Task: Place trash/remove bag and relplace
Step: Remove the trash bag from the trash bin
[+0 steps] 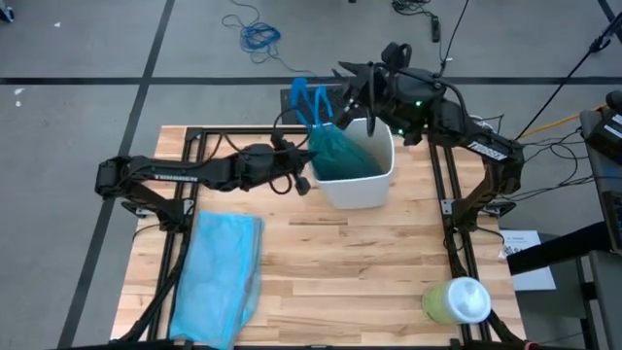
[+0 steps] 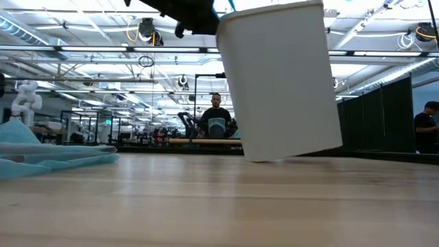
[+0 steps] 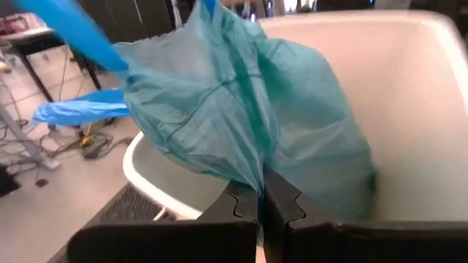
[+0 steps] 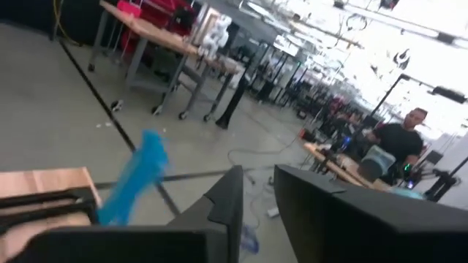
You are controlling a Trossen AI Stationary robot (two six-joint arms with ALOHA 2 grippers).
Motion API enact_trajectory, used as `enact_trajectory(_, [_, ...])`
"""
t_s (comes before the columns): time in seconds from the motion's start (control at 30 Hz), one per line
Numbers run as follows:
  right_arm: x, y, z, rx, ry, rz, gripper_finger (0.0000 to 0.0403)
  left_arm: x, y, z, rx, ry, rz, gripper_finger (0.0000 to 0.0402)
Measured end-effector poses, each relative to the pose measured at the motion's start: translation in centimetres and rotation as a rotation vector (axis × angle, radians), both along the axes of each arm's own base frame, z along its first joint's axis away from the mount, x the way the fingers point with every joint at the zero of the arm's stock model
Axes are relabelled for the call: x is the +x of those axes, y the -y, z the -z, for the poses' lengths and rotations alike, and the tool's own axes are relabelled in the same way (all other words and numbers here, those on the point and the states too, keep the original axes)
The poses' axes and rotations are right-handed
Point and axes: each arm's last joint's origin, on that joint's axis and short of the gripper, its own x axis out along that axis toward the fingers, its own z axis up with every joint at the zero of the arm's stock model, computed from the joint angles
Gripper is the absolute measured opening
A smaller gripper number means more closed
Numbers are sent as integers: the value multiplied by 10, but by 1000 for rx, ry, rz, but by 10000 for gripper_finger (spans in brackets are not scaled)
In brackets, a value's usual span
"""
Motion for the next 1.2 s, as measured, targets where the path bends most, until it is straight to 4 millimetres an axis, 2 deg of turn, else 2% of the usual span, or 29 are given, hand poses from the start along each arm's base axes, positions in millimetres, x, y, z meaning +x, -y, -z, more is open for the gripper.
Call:
enact_trajectory(0.27, [-28,2,-7,56,6,19,86,-25,3,-22,53,-5,6,0])
enact_trajectory(0.47, [-38,1,-11,67,6,-15,87,-40,4,-40,97,40,6,0])
enact_trajectory(0.67, [-39,1,9,200,-127,-116,87,-61,6,-54,105,56,1,0])
enact_trajectory(0.83, [-42,8,24,433,-195,-328,87,-77,7,-66,126,86,0,0])
enact_trajectory(0.93, [-37,12,32,489,-200,-398,88,-85,8,-72,148,99,1,0])
enact_trajectory(1.03, [-27,16,46,505,-219,-398,99,-94,9,-78,158,124,0,0])
enact_trajectory(1.2, [-5,20,70,528,-161,-457,145,-102,10,-84,165,150,-1,0])
